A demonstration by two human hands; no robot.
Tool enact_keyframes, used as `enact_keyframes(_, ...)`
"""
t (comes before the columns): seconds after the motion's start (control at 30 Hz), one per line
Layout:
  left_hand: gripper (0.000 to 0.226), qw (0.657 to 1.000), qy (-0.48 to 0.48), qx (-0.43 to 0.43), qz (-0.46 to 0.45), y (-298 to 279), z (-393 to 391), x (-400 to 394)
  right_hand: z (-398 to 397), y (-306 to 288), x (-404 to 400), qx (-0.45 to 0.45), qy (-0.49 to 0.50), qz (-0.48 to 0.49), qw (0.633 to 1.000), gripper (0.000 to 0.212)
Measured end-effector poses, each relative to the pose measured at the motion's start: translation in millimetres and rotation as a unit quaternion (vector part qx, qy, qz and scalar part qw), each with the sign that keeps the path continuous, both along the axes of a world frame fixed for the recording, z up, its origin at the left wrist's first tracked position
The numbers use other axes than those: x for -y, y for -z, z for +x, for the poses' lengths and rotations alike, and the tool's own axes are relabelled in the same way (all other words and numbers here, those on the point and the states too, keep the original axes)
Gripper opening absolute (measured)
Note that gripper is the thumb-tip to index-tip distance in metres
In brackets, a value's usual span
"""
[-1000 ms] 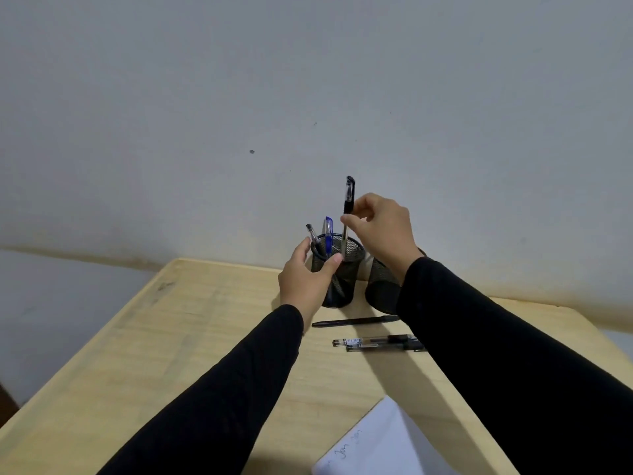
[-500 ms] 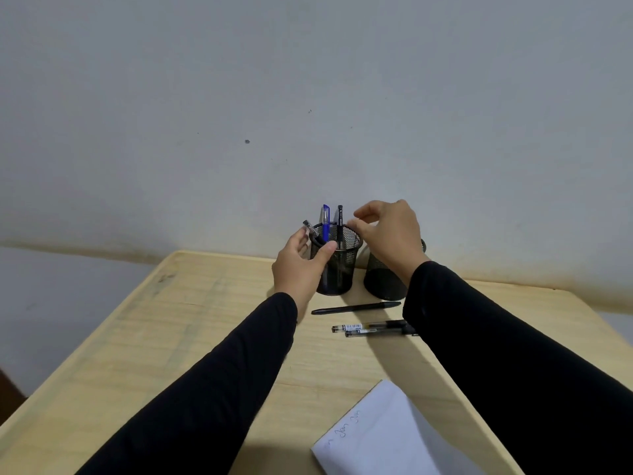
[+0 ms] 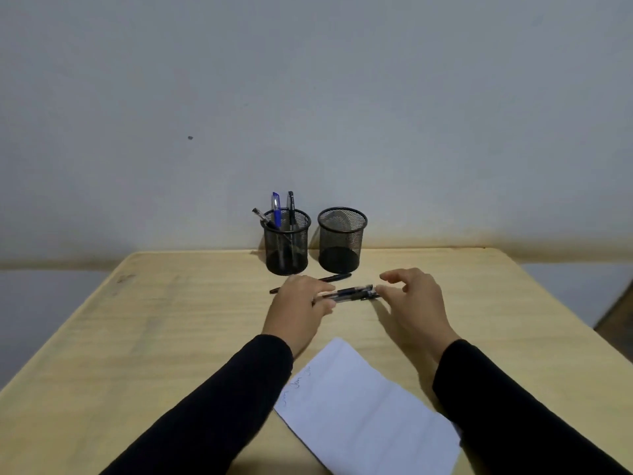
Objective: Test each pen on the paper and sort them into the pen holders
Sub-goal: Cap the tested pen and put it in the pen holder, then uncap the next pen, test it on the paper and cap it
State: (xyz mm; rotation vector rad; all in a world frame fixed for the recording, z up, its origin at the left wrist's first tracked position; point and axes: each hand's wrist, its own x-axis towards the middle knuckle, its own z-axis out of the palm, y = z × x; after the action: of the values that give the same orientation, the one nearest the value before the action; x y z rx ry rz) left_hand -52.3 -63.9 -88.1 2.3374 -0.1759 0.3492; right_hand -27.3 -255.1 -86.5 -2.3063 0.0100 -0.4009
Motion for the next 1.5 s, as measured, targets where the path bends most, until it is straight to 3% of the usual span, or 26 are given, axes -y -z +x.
enact_keyframes(0.07,0.026,0.997,-0.008,0.016,0.079,5.0,2.3,5.7,-0.4,4.8,4.4,-0.009,-0.006,-0.026,1.000,0.025)
enact_keyframes(0.2,0.027,0.991,-0.037,0.035,0.127,8.2,3.7,12.0,3.6,8.5,9.4,-0.038,-0.027,-0.076,0.996,0.032)
enact_keyframes(0.43,0.021,0.984,-0.051,0.035,0.167,5.5,4.6,18.6,4.5,7.0,14.4,-0.050,-0.059,-0.052,0.996,0.011)
enact_keyframes(0.53,0.014,0.994,-0.082,0.024,0.066,-3.4,0.7,20.7,-2.7,-4.9,14.2,-0.021,-0.090,0.135,0.987,0.013)
enact_keyframes(0.63,0.012,0.994,-0.089,0.017,-0.055,-16.7,-7.0,25.8,-10.5,-21.9,5.8,0.010,-0.107,0.316,0.943,0.019)
enact_keyframes(0.7,0.010,0.989,-0.075,0.005,-0.130,-23.8,-14.8,30.1,-18.0,-31.2,-4.5,-0.002,-0.121,0.383,0.916,0.019)
enact_keyframes(0.9,0.009,0.977,-0.037,-0.009,-0.209,-39.6,-39.6,25.9,-43.2,-49.8,-27.7,0.009,-0.182,0.373,0.910,0.009)
enact_keyframes(1.03,0.017,0.963,-0.044,0.045,-0.263,-65.0,-50.3,7.6,-60.0,-61.5,-37.7,0.042,-0.222,0.236,0.945,0.015)
enact_keyframes(1.13,0.016,0.954,-0.026,0.038,-0.296,-78.3,-60.8,1.4,-70.2,-61.0,-47.9,0.048,-0.234,0.113,0.964,0.019)
enact_keyframes(1.27,0.007,0.942,-0.055,0.030,-0.329,-78.6,-72.5,-11.0,-86.5,-71.3,-56.2,0.004,-0.244,0.098,0.965,0.031)
enact_keyframes(1.37,0.009,0.884,-0.090,-0.003,-0.460,-76.5,-80.3,-24.9,-103.5,-90.7,-45.9,-0.112,-0.306,0.152,0.933,0.043)
enact_keyframes(1.43,0.011,0.825,-0.095,-0.031,-0.556,-76.8,-87.1,-31.4,-112.0,-98.8,-36.9,-0.191,-0.366,0.225,0.883,0.048)
enact_keyframes(1.5,0.012,0.783,-0.090,-0.044,-0.614,-76.4,-92.8,-34.9,-115.7,-98.4,-35.2,-0.207,-0.395,0.302,0.843,0.052)
